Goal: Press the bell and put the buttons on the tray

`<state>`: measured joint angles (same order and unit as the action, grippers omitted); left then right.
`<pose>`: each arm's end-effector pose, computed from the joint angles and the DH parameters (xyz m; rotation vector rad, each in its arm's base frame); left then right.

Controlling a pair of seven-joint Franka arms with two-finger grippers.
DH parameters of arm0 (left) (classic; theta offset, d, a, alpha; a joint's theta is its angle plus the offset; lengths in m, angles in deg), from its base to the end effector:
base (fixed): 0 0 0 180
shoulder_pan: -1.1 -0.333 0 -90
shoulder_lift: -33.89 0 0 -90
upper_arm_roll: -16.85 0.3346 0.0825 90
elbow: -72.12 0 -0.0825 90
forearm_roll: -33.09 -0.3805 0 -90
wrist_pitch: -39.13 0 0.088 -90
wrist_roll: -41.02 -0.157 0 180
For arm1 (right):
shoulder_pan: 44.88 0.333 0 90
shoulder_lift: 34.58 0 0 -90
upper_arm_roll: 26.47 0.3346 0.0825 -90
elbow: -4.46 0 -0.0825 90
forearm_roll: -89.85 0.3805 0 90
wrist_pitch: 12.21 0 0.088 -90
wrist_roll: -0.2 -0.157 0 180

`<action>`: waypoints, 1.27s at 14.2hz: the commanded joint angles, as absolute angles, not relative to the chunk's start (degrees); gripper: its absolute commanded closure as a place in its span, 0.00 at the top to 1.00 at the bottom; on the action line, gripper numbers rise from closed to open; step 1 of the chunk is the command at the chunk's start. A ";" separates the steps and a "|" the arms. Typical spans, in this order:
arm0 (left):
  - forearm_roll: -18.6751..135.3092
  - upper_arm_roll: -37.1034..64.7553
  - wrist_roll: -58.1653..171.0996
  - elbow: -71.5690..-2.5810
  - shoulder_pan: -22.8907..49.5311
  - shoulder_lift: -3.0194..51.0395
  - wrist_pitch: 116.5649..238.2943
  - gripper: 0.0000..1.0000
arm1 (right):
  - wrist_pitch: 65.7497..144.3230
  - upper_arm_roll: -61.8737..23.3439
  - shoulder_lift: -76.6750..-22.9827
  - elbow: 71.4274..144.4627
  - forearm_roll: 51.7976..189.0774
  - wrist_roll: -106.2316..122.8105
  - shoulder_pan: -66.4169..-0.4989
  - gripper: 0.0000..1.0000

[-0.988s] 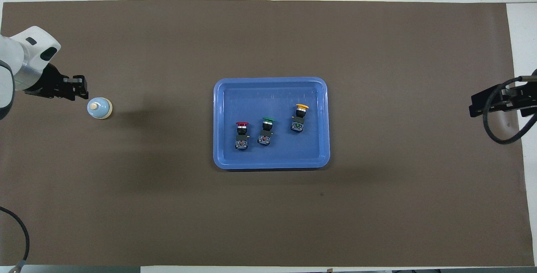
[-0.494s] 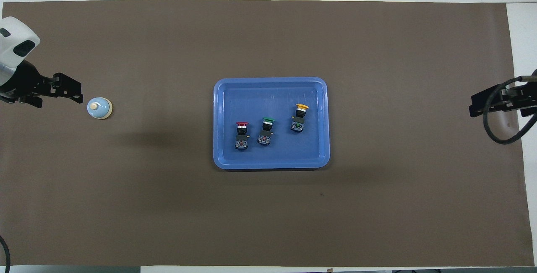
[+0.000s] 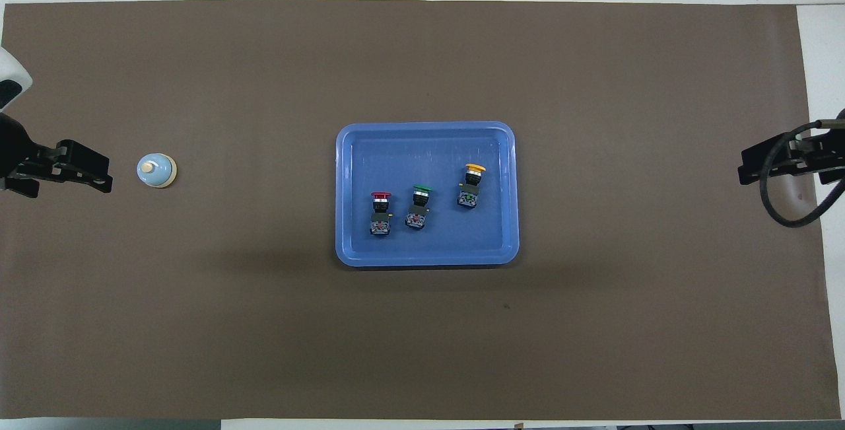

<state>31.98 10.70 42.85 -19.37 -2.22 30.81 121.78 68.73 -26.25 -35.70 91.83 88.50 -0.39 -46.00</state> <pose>0.5394 -0.0221 0.5430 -3.1027 0.0270 0.3223 0.5337 -0.0124 0.5913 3.1115 -0.0438 -0.2054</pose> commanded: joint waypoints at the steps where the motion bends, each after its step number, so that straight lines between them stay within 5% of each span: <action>1: 32.30 12.37 43.13 -19.37 -0.31 31.00 119.12 1.00 | 69.00 -25.85 -34.05 93.67 88.18 0.82 -46.73 1.00; 7: 32.47 13.96 43.05 -12.98 2.33 28.89 117.89 1.00 | 69.00 -25.85 -34.05 93.67 88.18 0.82 -46.73 1.00; 18: 32.83 12.20 43.13 -14.80 2.07 30.29 121.65 1.00 | 69.00 -25.76 -34.05 93.67 88.18 0.82 -46.73 1.00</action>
<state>32.26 12.43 42.86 -14.56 2.05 30.29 120.06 68.73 -26.25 -35.70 91.83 88.50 -0.39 -46.00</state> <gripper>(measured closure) 0.000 0.000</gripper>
